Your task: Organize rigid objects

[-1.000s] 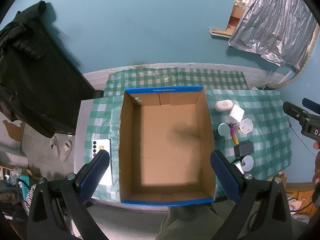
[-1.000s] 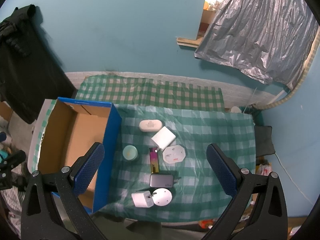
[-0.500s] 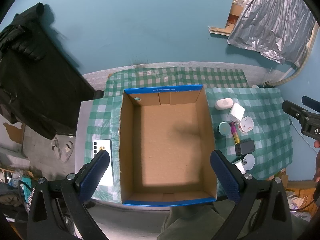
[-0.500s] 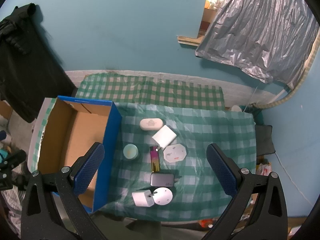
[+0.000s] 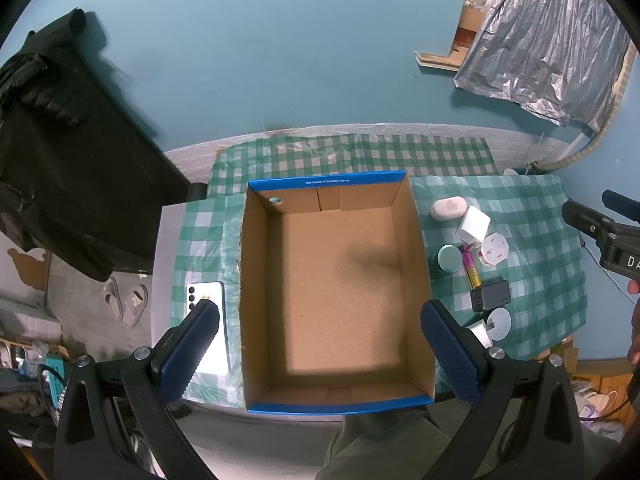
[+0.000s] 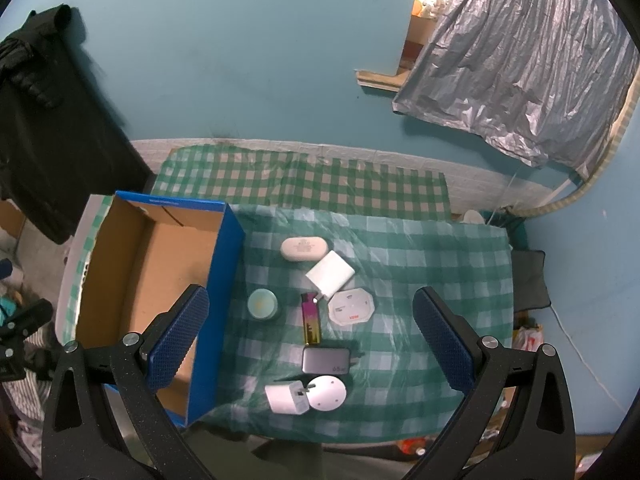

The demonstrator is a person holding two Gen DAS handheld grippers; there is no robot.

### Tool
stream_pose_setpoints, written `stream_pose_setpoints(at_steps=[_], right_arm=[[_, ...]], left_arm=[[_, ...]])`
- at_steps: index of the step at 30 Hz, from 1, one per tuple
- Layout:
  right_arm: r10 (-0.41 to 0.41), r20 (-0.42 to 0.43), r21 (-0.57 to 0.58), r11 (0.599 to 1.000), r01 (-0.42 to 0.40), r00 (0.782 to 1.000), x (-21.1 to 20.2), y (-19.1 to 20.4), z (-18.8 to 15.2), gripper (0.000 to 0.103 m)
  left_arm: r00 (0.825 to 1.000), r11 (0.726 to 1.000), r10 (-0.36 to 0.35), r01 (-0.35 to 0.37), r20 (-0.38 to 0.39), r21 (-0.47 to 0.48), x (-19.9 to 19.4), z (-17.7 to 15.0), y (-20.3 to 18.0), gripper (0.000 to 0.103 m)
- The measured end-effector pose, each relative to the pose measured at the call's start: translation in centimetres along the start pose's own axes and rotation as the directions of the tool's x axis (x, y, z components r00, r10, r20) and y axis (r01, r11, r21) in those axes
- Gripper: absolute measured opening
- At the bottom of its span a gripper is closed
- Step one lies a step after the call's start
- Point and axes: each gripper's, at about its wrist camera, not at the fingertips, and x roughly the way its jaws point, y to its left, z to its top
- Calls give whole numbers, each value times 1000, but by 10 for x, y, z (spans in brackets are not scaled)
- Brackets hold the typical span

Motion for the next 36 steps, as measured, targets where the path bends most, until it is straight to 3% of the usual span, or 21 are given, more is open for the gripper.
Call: stream_pose_setpoints(at_steps=[25, 36], right_arm=[[-9, -20, -3, 1000, 9, 1000, 6, 4, -4, 102], [-3, -91, 28, 1000, 5, 996, 19, -12, -18, 102]], left_arm=[[1000, 1000, 4, -4, -6, 6, 2, 3, 7, 102], [999, 999, 37, -37, -30, 4, 17, -3, 25, 102]])
